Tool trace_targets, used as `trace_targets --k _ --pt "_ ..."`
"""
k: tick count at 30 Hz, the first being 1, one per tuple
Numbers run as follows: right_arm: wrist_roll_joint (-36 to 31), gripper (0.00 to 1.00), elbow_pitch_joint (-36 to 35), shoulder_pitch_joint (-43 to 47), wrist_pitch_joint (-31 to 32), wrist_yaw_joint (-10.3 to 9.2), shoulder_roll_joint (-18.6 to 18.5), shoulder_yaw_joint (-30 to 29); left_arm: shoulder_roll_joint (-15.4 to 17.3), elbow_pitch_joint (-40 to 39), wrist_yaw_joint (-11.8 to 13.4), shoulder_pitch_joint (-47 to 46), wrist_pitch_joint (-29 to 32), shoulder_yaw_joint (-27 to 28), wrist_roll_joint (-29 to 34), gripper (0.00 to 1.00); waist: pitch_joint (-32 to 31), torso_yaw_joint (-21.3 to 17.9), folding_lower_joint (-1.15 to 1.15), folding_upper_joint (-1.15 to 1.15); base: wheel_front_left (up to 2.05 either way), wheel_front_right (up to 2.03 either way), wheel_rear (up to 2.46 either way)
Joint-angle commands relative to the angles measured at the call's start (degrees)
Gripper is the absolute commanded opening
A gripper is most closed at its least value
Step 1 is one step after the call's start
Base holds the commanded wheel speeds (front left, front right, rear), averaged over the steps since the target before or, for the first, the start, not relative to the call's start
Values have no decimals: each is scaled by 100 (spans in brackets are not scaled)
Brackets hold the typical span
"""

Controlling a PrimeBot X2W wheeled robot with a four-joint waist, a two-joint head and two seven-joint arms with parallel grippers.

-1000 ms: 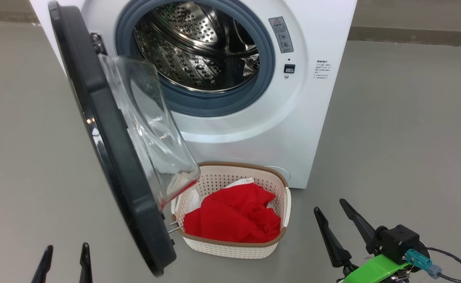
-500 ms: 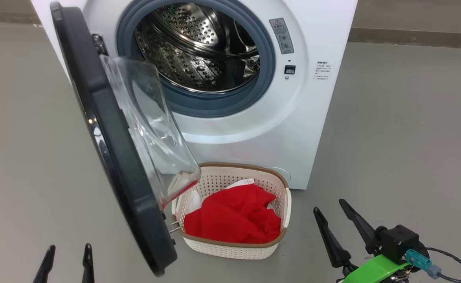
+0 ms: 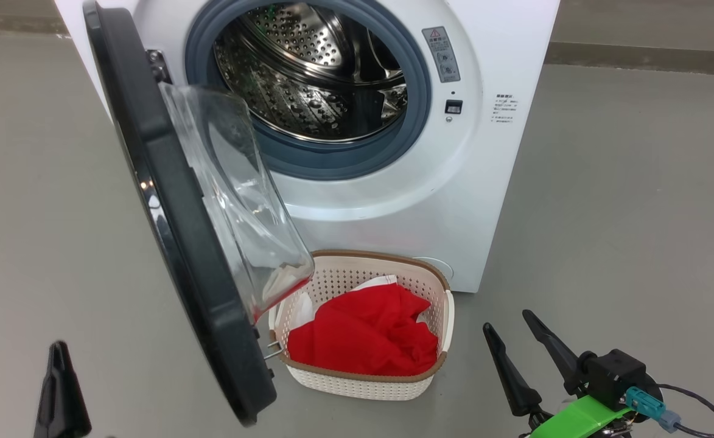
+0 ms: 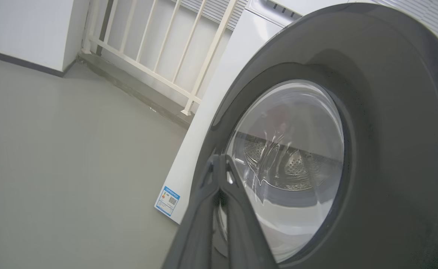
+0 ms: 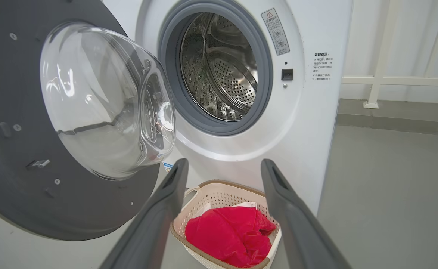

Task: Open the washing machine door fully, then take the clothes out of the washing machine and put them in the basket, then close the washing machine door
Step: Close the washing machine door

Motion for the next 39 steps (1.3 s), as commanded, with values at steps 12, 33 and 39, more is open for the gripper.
trace_targets --k 12,33,39 --pt "-13 100 -102 -162 -37 37 -76 86 37 -1071 716 -930 1223 15 -4955 0 81 -85 0 0 0 0 0" --pt "36 100 -106 -339 -37 37 -123 148 44 -1873 1524 -1328 2069 -461 -6025 0 352 -440 0 0 0 0 0" --pt "55 100 -90 -376 -37 37 -113 160 41 -1745 1468 -1492 2032 -622 -6172 0 400 -670 0 0 0 0 0"
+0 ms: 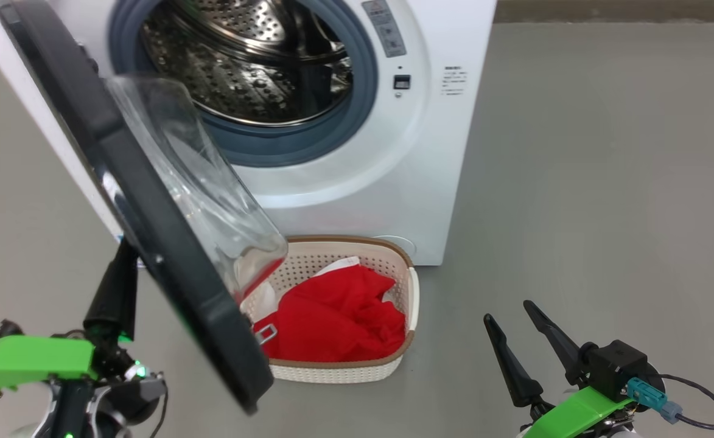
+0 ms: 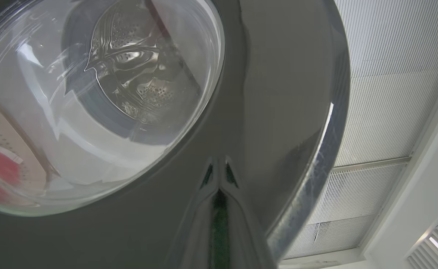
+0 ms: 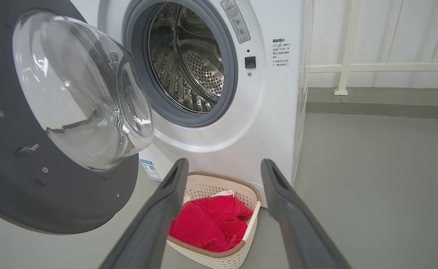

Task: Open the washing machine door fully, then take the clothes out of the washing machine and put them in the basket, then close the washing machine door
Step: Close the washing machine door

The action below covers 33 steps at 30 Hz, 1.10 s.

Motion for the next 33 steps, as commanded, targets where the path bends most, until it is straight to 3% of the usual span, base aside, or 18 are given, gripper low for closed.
trace_targets --k 1,11,33 --pt "39 100 -116 -229 -37 37 -33 113 62 -111 -84 -337 31 15 -80 0 48 -117 0 0 0 0 0" --pt "47 100 -119 -333 -37 37 6 99 60 425 -246 -842 -142 -279 -117 0 202 -575 0 0 0 0 0" --pt "48 100 -231 -602 -37 37 108 68 77 1333 -435 -2268 -494 -190 10 0 901 -1484 0 0 0 0 0"
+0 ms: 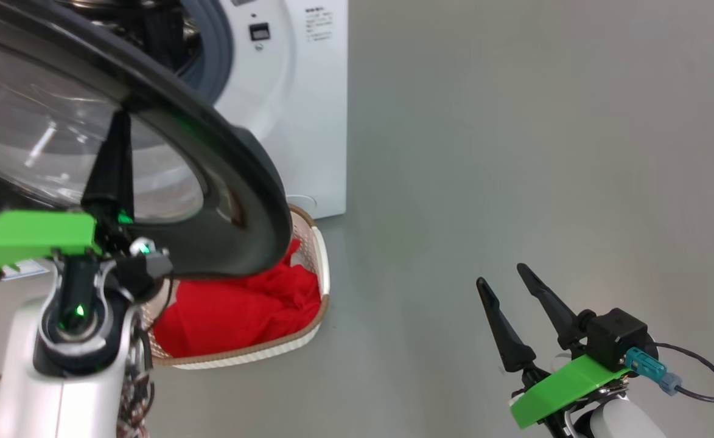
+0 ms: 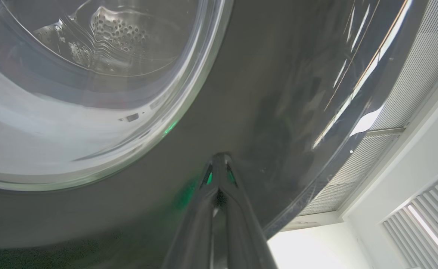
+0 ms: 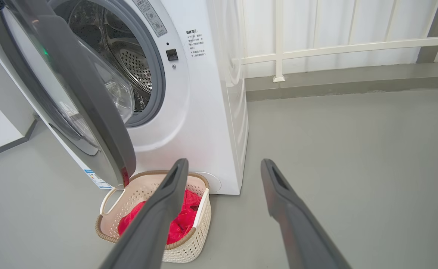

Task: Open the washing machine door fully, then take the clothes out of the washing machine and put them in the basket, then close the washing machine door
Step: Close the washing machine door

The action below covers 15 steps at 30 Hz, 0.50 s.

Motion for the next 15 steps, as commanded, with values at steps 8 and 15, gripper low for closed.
trace_targets --k 8,15 --pt "25 100 -194 -310 -37 37 -40 102 100 331 -140 -1001 -237 274 76 0 393 -231 0 0 0 0 0" --pt "17 100 -217 -449 -37 37 -49 118 190 904 -325 -1719 -205 288 88 0 627 -292 0 0 0 0 0"
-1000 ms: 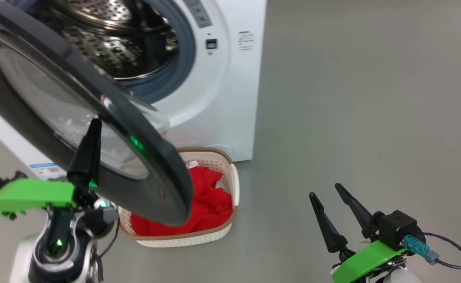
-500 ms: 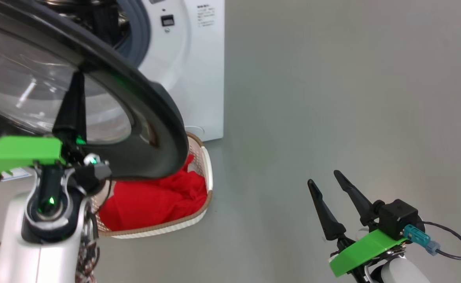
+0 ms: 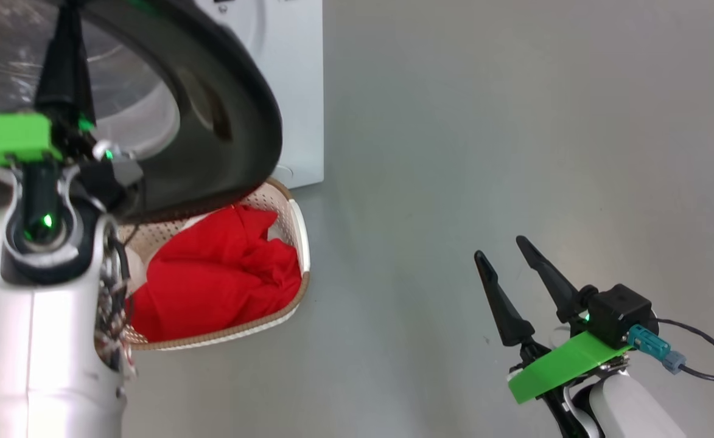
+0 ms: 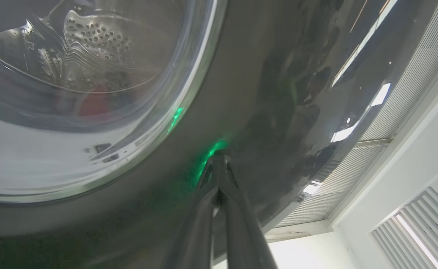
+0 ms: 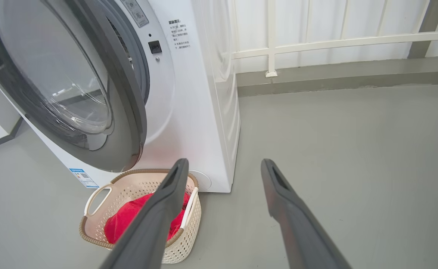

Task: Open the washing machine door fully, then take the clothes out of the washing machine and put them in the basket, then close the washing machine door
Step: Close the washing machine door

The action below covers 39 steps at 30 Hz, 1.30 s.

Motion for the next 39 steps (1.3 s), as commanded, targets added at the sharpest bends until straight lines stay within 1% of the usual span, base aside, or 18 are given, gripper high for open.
trace_targets --k 1,6,7,8,13,14,15,16,17,23,26,30,33,35,37,39 --pt "18 100 -149 -139 -37 37 -39 115 189 24 -118 -337 24 131 40 0 104 -49 0 0 0 0 0" --pt "14 100 -151 -182 -37 37 -42 102 209 319 -332 -551 47 138 38 0 152 -59 0 0 0 0 0" --pt "11 100 -148 -181 -37 37 -41 91 218 341 -395 -547 37 125 69 0 145 -52 0 0 0 0 0" --pt "11 100 -148 -181 -37 37 -41 91 218 341 -395 -547 37 125 69 0 145 -52 0 0 0 0 0" --pt "1 100 -102 -145 -37 37 -37 61 183 363 -569 -362 78 94 3 0 10 37 0 0 0 0 0" --pt "1 100 -93 -135 -37 37 -35 60 173 339 -588 -290 75 103 -28 3 -33 55 0 0 0 0 0" --pt "2 100 -88 -123 -37 37 -32 58 161 296 -605 -202 83 116 -81 44 -79 73 0 0 0 0 0" --pt "5 100 -86 -112 -37 37 -28 49 147 241 -619 -100 88 139 -154 91 -123 92 0 0 0 0 0" --pt "7 100 -84 -99 -37 37 -23 41 137 179 -629 14 75 165 -210 100 -167 111 0 0 0 0 0" --pt "10 100 -65 10 -37 37 4 4 129 -255 -605 861 111 197 -294 100 -456 217 0 0 0 0 0" --pt "8 100 -40 99 -37 37 15 4 228 -507 -645 1350 11 178 -62 100 -624 272 0 0 0 0 0" --pt "18 100 -31 206 -37 37 33 4 473 -707 -774 2080 -219 71 519 100 -852 312 0 0 0 0 0" --pt "23 100 -61 279 -37 37 44 -24 727 -737 -832 2626 -592 -50 1235 100 -1014 334 0 0 0 0 0" --pt "19 100 -68 341 -37 37 49 -50 833 -706 -875 2956 -814 -129 1620 100 -1125 354 0 0 0 0 0" --pt "16 100 -78 405 -37 37 51 -71 972 -665 -855 3261 -1014 -218 2088 100 -1224 381 0 0 0 0 0" --pt "20 100 -104 466 -37 37 51 -91 1053 -633 -763 3524 -1183 -236 2560 100 -1309 419 0 0 0 0 0"
